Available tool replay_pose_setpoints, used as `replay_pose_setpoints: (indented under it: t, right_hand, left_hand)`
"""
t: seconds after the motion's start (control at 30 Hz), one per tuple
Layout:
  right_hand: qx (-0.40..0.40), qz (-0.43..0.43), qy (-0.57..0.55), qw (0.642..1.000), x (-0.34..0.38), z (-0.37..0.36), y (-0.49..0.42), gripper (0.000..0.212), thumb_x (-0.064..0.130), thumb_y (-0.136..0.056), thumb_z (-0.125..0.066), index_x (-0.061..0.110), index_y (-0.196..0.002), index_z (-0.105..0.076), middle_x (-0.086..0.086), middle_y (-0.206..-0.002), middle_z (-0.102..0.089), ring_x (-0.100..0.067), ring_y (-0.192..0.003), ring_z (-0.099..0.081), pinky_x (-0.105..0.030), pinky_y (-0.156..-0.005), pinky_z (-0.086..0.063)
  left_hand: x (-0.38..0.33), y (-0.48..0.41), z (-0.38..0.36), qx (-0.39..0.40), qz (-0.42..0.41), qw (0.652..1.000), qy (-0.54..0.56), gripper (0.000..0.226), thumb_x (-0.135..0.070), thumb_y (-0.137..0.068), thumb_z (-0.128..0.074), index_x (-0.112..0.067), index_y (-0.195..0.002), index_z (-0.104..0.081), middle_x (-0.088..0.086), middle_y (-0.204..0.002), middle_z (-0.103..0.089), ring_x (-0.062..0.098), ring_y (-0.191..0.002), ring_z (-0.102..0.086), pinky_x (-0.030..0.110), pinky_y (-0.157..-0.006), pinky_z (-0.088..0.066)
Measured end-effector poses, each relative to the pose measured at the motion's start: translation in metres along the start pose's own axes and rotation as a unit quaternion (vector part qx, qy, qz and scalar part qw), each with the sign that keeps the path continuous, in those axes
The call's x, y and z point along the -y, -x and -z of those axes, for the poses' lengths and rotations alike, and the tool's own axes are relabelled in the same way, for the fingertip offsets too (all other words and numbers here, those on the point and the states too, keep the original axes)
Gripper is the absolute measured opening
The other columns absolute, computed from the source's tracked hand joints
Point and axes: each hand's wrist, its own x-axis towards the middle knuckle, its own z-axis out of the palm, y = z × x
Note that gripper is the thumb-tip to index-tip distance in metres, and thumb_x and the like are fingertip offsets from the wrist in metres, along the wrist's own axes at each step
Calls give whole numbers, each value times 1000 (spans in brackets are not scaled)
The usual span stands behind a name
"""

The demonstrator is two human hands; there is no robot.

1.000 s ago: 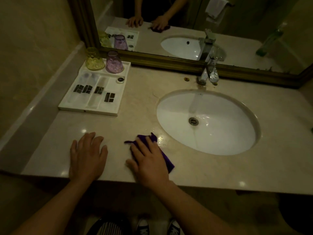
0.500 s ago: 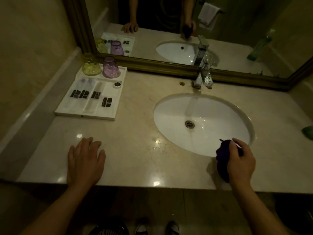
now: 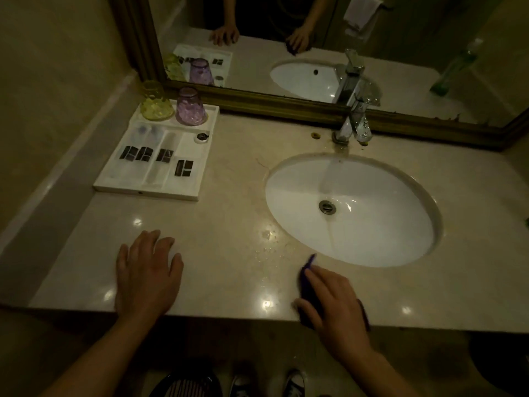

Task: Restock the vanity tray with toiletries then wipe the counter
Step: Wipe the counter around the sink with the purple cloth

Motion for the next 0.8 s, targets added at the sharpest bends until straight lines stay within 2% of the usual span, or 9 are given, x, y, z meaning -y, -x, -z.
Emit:
replay_pose_setpoints:
  t: [0.13,0.2,0.3,0.37,0.43,0.53,0.67,0.73,0.8]
  right_hand:
    - [9,226,-16,974,39,-31,-43,44,47,-95,-58,21,-131,-58,2,-132,-59,-21,-117,-53,-35,-105,-40]
    - [9,196,-9,981,40,-35,-82,38,42,-99,-52,20,-128,-59,-1,-124,-60,-24,-108,-53,-39,-98,-42]
    - [8,21,50,998,25,-19,-144,37,41,-100,-45,21,-127,-60,-4,-117,-61,-25,-102,-52,-40,-90,-42]
    - [-11,-35,14,999,19,-6,-160,33,39,-100,-47,21,-123,-62,-4,-111,-64,-26,-99,-55,-39,-86,-45]
    - [-34,-25,-51,998,26,0,-150,32,43,-98,-48,25,-120,-63,0,-105,-64,-21,-94,-58,-36,-82,-49]
    - [-7,84,-100,991,58,-12,-97,37,52,-100,-39,30,-122,-59,6,-107,-62,-17,-95,-56,-35,-81,-48]
    - [43,256,-17,966,86,-54,-66,46,53,-102,-40,29,-140,-48,-1,-148,-46,-28,-133,-42,-47,-112,-32]
    - [10,234,19,972,85,-59,-97,45,49,-102,-41,26,-139,-48,-5,-147,-47,-32,-129,-43,-49,-113,-32]
    - [-29,147,39,988,78,-53,-138,38,40,-101,-47,18,-130,-57,-10,-129,-56,-32,-109,-51,-44,-97,-40]
  left_hand:
    - [0,2,1,-8,5,1000,9,43,-34,-86,-43,-12,-119,-59,17,-137,-50,36,-132,-39,55,-112,-20]
    - [1,2,1,-7,2,1000,12,43,-33,-86,-44,-11,-119,-60,17,-137,-50,36,-132,-39,55,-113,-19]
    - [1,2,4,6,4,1000,11,41,-32,-88,-44,-13,-121,-59,15,-139,-49,34,-133,-38,53,-114,-18]
    - [1,2,4,13,7,1000,8,35,-28,-92,-50,-14,-122,-59,14,-140,-48,32,-134,-37,54,-114,-19]
    - [0,1,3,9,15,1000,8,34,-27,-91,-54,-14,-122,-59,14,-140,-49,32,-134,-38,54,-114,-19]
    - [-1,2,3,2,12,1000,13,40,-31,-88,-46,-12,-120,-60,16,-137,-51,34,-133,-39,52,-114,-17]
    - [0,1,4,-1,9,1000,13,33,-25,-91,-54,-12,-121,-60,16,-138,-50,34,-134,-38,55,-114,-19]
    - [0,0,3,-2,8,1000,11,33,-24,-90,-55,-11,-120,-60,17,-138,-50,35,-133,-39,55,-114,-19]
    - [-1,2,4,-1,7,1000,9,37,-28,-89,-49,-11,-120,-61,16,-137,-50,34,-133,-39,54,-114,-18]
